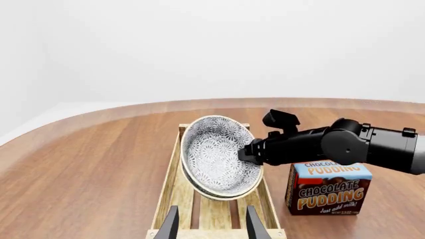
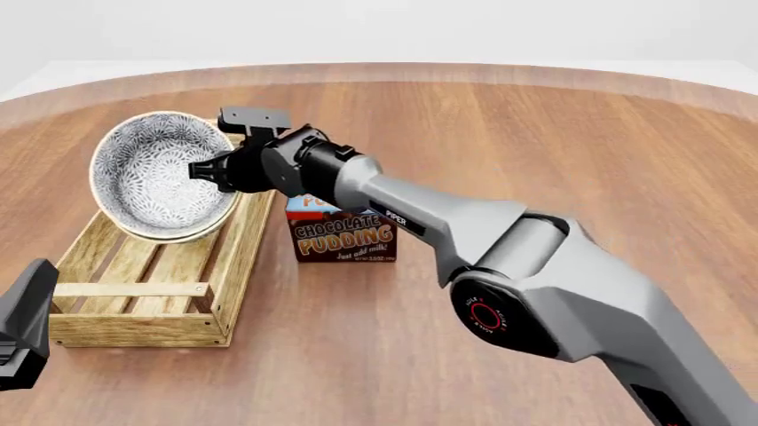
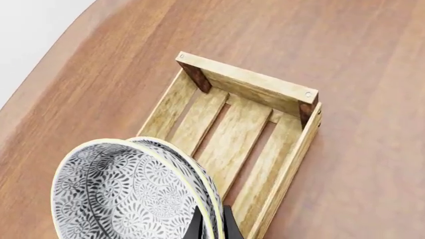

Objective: Stack the left bowl on the right bowl and place them in the tray.

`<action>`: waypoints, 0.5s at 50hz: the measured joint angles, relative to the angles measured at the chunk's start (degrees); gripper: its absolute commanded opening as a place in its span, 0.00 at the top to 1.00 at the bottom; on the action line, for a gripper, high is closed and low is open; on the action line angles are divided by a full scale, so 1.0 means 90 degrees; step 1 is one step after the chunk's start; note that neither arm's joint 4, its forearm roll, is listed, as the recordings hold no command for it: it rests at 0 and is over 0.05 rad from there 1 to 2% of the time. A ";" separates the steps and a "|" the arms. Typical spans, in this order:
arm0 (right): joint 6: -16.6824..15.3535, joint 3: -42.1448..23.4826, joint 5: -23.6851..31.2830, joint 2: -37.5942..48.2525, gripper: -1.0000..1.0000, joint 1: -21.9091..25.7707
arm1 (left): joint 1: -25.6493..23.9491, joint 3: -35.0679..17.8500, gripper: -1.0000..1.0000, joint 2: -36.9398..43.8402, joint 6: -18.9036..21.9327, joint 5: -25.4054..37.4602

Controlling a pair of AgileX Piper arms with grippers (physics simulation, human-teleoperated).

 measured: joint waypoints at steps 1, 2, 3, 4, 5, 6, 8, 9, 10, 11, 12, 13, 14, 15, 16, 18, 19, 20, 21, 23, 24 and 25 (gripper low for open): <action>-0.0004 -0.0010 0.0007 0.0012 1.00 0.0002 | 0.0000 0.0000 0.00 0.0000 0.0000 0.0000; -0.0009 -0.0019 0.0013 0.0023 1.00 0.0004 | 0.0000 0.0000 0.00 0.0000 0.0000 0.0000; -0.0014 -0.0029 0.0019 0.0029 1.00 0.0005 | 0.0000 0.0000 0.00 0.0000 0.0000 0.0000; -0.0019 -0.0038 0.0024 0.0035 1.00 0.0006 | 0.0000 0.0000 0.00 0.0000 0.0000 0.0000; -0.0023 -0.0044 0.0028 0.0039 1.00 0.0008 | 0.0000 0.0000 0.00 0.0000 0.0000 0.0000; -0.0027 -0.0051 0.0029 0.0044 1.00 0.0010 | 0.0000 0.0000 0.00 0.0000 0.0000 0.0000; -0.0035 -0.0062 0.0031 0.0053 1.00 0.0013 | 0.0000 0.0000 0.00 0.0000 0.0000 0.0000; -0.0038 -0.0064 0.0029 0.0055 1.00 0.0015 | 0.0000 0.0000 0.00 0.0000 0.0000 0.0000; -0.0041 -0.0065 0.0029 0.0057 1.00 0.0015 | 0.0000 0.0000 0.00 0.0000 0.0000 0.0000; -0.0043 -0.0067 0.0028 0.0059 1.00 0.0016 | 0.0000 0.0000 0.00 0.0000 0.0000 0.0000; -0.0045 -0.0070 0.0029 0.0062 1.00 0.0017 | 0.0000 0.0000 0.00 0.0000 0.0000 0.0000; -0.0048 -0.0076 0.0031 0.0065 1.00 0.0018 | 0.0000 0.0000 0.00 0.0000 0.0000 0.0000; -0.0052 -0.0085 0.0036 0.0071 1.00 0.0018 | 0.0000 0.0000 0.00 0.0000 0.0000 0.0000; -0.0057 -0.0095 0.0041 0.0076 1.00 0.0018 | 0.0000 0.0000 0.00 0.0000 0.0000 0.0000; -0.0061 -0.0106 0.0046 0.0083 1.00 0.0017 | 0.0000 0.0000 0.00 0.0000 0.0000 0.0000; -0.0072 -0.0132 0.0061 0.0098 1.00 0.0016 | 0.0000 0.0000 0.00 0.0000 0.0000 0.0000; -0.0076 -0.0141 0.0063 0.0103 1.00 0.0016 | 0.0000 0.0000 0.00 0.0000 0.0000 0.0000; -0.0080 -0.0148 0.0066 0.0107 1.00 0.0016 | 0.0000 0.0000 0.00 0.0000 0.0000 0.0000; -0.0085 -0.0152 0.0066 0.0111 1.00 0.0017 | 0.0000 0.0000 0.00 0.0000 0.0000 0.0000; -0.0093 -0.0162 0.0070 0.0119 1.00 0.0020 | 0.0000 0.0000 0.00 0.0000 0.0000 0.0000; -0.0097 -0.0170 0.0074 0.0124 0.00 0.0022 | 0.0000 0.0000 0.00 0.0000 0.0000 0.0000; -0.0101 -0.0183 0.0081 0.0132 0.00 0.0022 | 0.0000 0.0000 0.00 0.0000 0.0000 0.0000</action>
